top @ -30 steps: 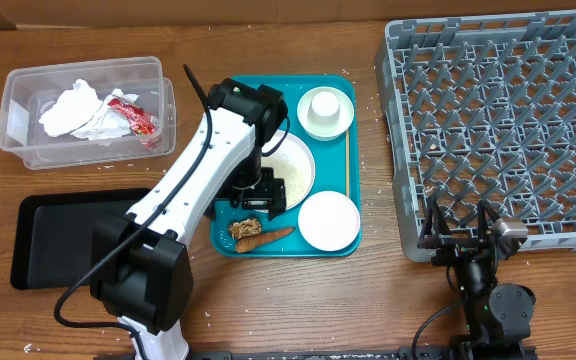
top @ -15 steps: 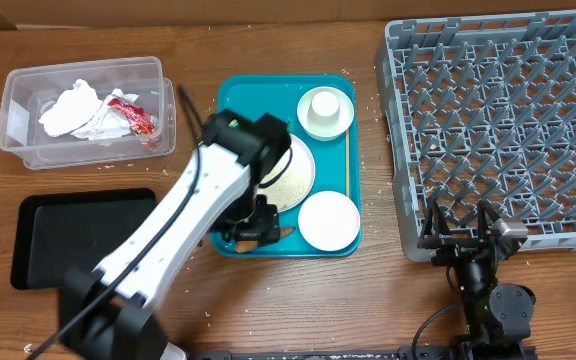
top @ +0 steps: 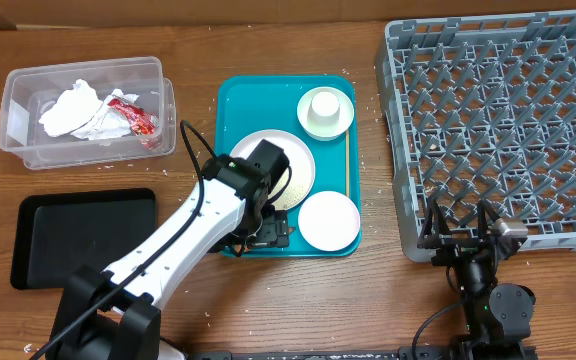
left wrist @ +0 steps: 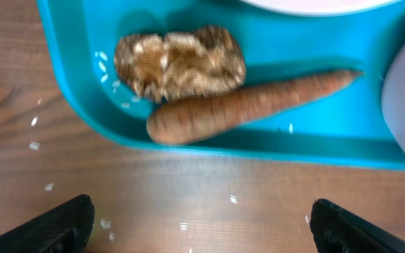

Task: Sort waste into correct bins and load items into the dishwasher
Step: 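Reach the left gripper down to the bread piece on the tray, then grasp the bread piece with the left gripper and lift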

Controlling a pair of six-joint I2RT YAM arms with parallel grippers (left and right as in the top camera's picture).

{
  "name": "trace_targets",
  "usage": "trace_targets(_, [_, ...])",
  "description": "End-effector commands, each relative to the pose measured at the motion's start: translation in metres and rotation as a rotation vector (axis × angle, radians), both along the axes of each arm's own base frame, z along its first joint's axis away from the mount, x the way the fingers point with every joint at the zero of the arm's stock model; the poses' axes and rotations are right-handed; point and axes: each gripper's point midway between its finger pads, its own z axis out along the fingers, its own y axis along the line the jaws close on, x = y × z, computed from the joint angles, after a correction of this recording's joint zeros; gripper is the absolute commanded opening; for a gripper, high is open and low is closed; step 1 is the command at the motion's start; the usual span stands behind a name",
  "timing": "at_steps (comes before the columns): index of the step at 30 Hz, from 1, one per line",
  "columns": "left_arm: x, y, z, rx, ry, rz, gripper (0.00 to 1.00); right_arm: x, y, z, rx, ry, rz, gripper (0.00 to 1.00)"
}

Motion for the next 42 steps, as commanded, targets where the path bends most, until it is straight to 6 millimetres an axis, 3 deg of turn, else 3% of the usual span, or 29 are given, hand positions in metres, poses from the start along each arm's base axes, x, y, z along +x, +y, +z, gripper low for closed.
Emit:
trace_targets(1, [0.01,0.01,-0.012,-0.008,-0.03,0.014,1.0,0.0,0.002,-0.002,-0.007,-0.004,0.01,1.0])
trace_targets(10, [0.044,0.011,-0.027,-0.036,-0.181,-0.005,1.0,0.0,0.002,-0.002,-0.006,-0.004,0.01,1.0])
trace_targets(20, [0.036,0.03,-0.051,0.047,-0.198,0.019,1.0,0.0,0.002,-0.002,-0.006,-0.004,0.01,1.0])
trace_targets(33, [0.045,0.025,-0.062,0.011,-0.257,0.023,1.0,0.0,0.002,-0.002,-0.006,-0.004,0.01,1.0])
trace_targets(42, [0.034,0.018,-0.078,-0.023,-0.18,0.034,0.96,0.0,0.002,-0.002,-0.006,-0.004,0.01,1.0])
